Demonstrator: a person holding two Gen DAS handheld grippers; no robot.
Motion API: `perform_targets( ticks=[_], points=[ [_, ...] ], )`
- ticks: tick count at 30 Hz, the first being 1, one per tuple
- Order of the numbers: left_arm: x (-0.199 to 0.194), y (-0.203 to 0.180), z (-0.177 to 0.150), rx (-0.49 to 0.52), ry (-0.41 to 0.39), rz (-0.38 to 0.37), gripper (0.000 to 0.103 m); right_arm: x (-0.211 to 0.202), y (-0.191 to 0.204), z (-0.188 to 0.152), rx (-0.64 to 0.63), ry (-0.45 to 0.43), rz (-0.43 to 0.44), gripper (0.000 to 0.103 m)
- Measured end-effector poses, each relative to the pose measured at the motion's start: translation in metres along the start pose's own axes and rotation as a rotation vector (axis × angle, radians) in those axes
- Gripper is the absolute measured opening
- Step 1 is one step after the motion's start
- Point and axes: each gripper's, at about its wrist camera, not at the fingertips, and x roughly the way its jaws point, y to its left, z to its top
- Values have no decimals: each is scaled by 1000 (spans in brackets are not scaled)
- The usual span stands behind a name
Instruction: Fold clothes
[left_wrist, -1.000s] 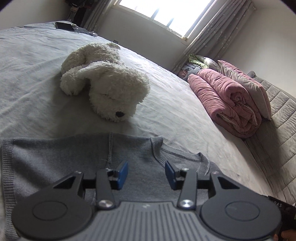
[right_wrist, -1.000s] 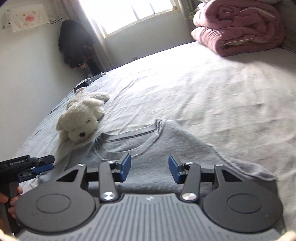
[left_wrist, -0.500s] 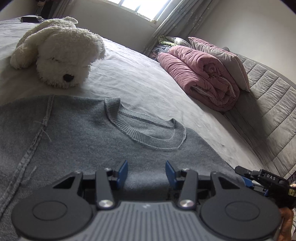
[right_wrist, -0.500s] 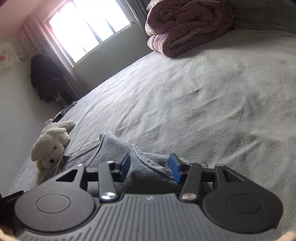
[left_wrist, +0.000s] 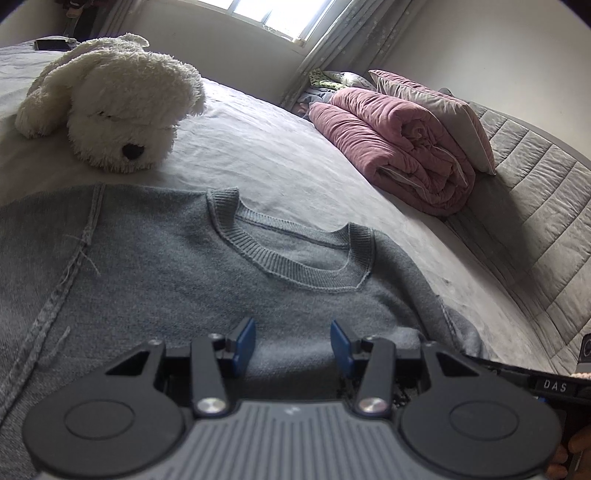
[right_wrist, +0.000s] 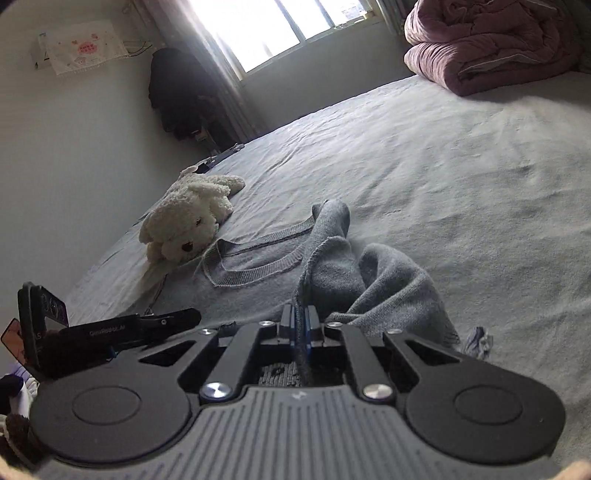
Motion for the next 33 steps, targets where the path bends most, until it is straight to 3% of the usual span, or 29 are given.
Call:
perform_targets(
  ticks=[3, 5, 12, 16, 26, 31, 33],
  points=[
    [0, -1, 0, 7, 1, 4, 47, 18, 6, -9, -28, 83, 3, 8],
    [0, -2, 0, 13, 1, 7, 47, 16, 10, -9, -41, 81, 5, 15],
    [1, -4, -1, 29, 2, 13, 47, 6, 15, -3, -22, 46, 37, 17],
    [1, -4, -1, 30, 2, 13, 48, -6, 18, 3, -11, -21, 37, 41],
    [-3, -16, 7, 80, 44, 72, 48, -44, -19, 16, 135, -213, -131, 45],
    [-6, -24, 16, 94, 77, 109, 49, -48, -45, 12, 205, -208, -188, 45],
    [-8, -28, 19, 99, 90, 124, 49, -45, -53, 9, 239, -198, -166, 45]
  ],
)
